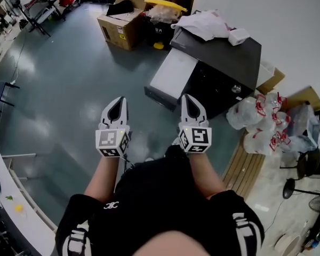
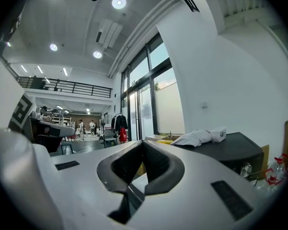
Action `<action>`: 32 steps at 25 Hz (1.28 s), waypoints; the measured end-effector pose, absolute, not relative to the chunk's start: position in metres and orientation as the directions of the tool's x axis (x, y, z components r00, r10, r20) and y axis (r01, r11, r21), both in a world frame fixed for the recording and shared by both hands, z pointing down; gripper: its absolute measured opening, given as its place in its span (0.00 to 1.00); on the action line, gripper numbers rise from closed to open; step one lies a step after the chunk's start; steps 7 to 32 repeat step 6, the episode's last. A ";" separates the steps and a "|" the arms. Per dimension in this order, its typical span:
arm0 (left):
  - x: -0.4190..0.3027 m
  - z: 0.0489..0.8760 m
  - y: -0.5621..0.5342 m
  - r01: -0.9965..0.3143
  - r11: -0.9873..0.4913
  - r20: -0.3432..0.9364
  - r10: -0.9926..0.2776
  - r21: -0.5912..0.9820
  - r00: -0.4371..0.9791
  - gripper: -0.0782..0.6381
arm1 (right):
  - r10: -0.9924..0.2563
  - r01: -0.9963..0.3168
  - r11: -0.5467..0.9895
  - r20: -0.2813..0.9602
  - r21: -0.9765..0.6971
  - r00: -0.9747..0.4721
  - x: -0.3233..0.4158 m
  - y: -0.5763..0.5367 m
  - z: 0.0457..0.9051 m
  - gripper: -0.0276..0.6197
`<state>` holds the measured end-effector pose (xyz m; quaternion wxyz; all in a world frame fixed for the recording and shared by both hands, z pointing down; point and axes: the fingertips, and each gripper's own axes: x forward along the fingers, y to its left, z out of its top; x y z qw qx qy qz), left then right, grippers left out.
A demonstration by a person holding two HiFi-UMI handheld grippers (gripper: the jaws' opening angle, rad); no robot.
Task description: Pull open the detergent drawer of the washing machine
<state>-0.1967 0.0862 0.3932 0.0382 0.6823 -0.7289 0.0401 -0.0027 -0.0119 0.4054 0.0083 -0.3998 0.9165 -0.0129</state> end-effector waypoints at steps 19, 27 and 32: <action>-0.193 0.401 0.110 -0.997 0.065 0.104 -0.992 -0.028 -0.068 0.11 | -0.735 -0.735 0.678 0.010 -0.017 -0.678 0.004 0.010 0.416 0.05; -0.193 0.401 0.110 -0.997 0.065 0.104 -0.992 -0.028 -0.068 0.11 | -0.735 -0.735 0.678 0.010 -0.017 -0.678 0.004 0.010 0.416 0.05; -0.193 0.401 0.110 -0.997 0.065 0.104 -0.992 -0.028 -0.068 0.11 | -0.735 -0.735 0.678 0.010 -0.017 -0.678 0.004 0.010 0.416 0.05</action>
